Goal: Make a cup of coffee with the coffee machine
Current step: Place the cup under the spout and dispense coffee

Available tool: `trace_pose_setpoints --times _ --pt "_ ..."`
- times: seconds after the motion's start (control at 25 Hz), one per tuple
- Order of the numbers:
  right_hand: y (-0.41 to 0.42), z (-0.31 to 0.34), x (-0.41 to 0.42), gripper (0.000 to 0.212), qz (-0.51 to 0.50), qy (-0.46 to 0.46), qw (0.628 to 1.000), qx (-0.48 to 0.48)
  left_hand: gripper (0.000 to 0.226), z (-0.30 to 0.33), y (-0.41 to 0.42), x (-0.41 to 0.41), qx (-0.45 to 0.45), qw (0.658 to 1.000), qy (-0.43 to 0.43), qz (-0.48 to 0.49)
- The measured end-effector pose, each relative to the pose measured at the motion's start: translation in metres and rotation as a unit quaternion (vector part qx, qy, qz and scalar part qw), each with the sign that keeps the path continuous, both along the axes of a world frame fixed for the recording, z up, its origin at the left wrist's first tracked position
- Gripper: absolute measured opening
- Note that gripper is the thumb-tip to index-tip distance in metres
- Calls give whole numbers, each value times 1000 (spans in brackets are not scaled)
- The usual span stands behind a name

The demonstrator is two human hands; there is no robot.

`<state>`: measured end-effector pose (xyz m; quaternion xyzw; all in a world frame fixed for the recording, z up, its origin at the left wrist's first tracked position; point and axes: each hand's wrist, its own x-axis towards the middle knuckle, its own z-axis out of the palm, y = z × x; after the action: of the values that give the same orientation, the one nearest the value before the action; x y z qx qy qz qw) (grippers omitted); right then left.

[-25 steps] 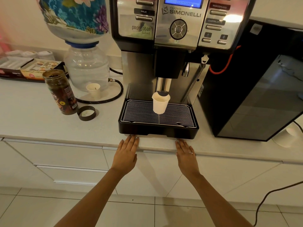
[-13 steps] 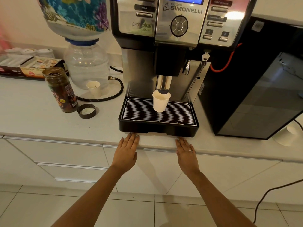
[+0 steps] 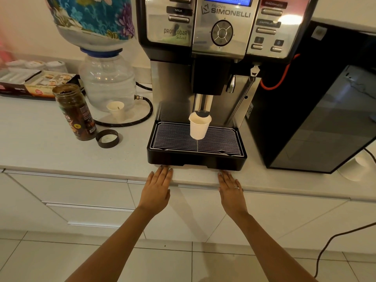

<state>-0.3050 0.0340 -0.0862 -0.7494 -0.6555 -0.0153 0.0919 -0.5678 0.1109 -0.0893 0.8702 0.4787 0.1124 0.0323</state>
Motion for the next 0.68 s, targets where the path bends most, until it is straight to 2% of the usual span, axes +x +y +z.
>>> trace_pose_setpoints --times 0.68 --pt "-3 5 -3 56 -2 4 1000 -1 68 0 0 0 2 1000 15 0"
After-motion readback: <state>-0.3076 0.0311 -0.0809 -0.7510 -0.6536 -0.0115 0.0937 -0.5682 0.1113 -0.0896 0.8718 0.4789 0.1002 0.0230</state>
